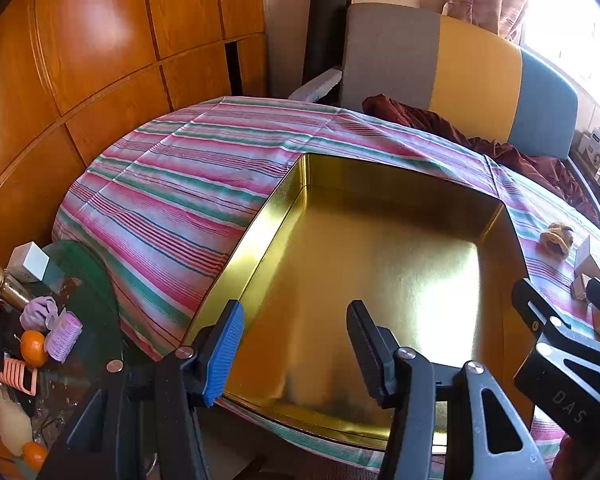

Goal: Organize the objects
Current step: 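Move both tools from the gold tray toward the scattered items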

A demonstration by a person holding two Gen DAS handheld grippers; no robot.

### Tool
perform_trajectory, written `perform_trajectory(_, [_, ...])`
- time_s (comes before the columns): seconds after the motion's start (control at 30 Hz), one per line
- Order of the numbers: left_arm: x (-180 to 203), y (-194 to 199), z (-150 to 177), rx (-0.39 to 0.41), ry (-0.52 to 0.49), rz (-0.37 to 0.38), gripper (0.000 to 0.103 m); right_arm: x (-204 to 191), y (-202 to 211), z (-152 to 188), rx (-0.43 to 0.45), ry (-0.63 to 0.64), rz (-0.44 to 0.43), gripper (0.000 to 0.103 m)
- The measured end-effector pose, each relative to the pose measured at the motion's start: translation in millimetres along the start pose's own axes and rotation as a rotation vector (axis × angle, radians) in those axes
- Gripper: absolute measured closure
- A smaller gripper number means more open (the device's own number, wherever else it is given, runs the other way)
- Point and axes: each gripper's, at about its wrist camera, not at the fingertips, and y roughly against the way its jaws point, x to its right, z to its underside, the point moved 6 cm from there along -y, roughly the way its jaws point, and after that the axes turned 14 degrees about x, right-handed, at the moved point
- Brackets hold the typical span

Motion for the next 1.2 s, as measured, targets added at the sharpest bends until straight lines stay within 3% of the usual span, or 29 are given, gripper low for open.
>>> perform_trajectory(0.93, [4, 7, 0, 0.022, -0.006, 0.004, 0.049, 6, 10, 1, 0.014, -0.021, 0.017, 0.000])
perform_trajectory(1.2, [21, 11, 3, 0.030, -0.040, 0.047, 0.049, 18, 15, -2, 0.032, -0.046, 0.023, 0.000])
